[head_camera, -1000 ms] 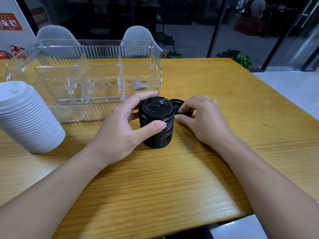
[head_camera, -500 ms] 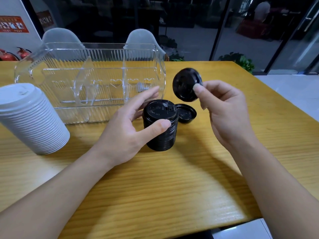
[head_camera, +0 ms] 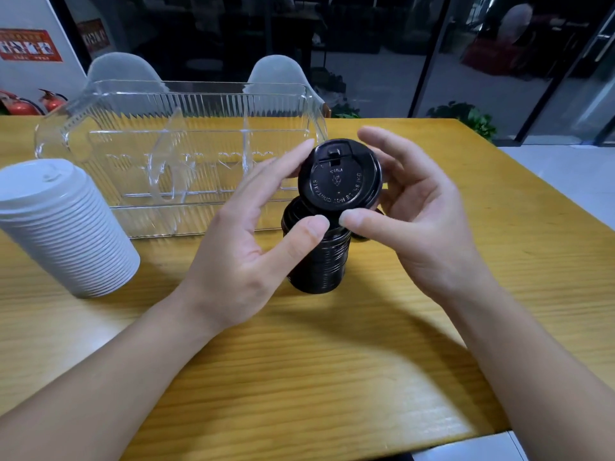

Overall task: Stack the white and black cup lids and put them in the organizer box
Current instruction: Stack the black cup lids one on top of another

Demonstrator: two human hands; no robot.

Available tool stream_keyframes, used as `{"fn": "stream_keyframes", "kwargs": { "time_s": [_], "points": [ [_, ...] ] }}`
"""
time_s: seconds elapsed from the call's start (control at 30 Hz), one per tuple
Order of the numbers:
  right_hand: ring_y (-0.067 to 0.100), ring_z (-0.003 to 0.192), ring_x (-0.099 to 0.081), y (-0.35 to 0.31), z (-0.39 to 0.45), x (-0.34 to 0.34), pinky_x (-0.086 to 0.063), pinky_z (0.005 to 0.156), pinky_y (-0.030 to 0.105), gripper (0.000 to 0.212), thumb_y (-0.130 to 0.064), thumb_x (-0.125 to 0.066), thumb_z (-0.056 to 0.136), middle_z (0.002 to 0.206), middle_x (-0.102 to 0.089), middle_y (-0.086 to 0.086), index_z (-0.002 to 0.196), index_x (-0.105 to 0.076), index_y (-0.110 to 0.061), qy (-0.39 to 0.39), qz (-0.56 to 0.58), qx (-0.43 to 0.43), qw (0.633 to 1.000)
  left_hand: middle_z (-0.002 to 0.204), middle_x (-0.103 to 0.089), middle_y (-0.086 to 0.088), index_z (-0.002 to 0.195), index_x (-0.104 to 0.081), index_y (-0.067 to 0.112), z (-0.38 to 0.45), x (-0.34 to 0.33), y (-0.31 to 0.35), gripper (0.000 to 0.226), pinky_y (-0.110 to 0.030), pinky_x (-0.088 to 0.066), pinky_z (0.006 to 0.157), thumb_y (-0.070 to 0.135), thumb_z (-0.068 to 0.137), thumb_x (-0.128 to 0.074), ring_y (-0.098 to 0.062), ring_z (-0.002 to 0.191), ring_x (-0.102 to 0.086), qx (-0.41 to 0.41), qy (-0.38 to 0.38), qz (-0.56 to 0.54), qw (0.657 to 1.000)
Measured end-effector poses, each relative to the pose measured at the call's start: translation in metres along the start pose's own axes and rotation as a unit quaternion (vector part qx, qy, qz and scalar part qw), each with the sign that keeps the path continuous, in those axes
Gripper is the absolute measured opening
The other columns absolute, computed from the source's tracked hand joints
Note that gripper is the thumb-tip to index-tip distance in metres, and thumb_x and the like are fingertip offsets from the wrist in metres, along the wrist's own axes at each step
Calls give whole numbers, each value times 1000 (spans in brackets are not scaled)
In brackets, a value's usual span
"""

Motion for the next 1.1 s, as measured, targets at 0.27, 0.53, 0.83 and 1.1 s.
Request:
{"fn": "stream_keyframes", "kwargs": {
  "time_s": [0.27,0.53,0.83,1.1],
  "points": [
    [36,137,-63,-27,-10,-13,-51,98,61,86,-31,-104,73,148,-70,4,147,-65,-10,7,-177,116,977,153,-61,-7,168,-51,13,0,1,8,53,-47,-41,128,24,116,-53,-29,147,-56,-23,-1,7,1000],
    [30,119,-65,-36,-15,-15,-51,92,41,86,-39,-107,71,135,-66,4,136,-61,-8,69,-257,154,951,99,-73,-13,166,-50,15,-1,4,10,62,-35,-48,110,16,108,-72,-33,102,-69,-1,46,-60,997],
    [21,126,-61,-35,-14,-20,-42,104,23,77,-33,-98,83,135,-65,13,148,-66,-7,26,-275,156,948,102,-65,-32,155,-58,13,3,10,-2,44,-44,-54,94,11,111,-64,-25,95,-66,76,42,-182,979],
    [17,123,-66,-29,-13,-11,-45,99,22,60,-44,-96,86,126,-72,4,133,-76,-13,59,-290,131,946,123,-66,20,162,-59,28,0,12,-18,53,-44,-50,116,45,112,-62,-14,123,-63,91,40,-25,995]
  ]
}}
Point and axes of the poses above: each hand's wrist, its own z-axis towards the middle knuckle, its own x-axis out of the back of the hand, y = z × x, the point moved 8 cm from there along z, towards the middle knuckle
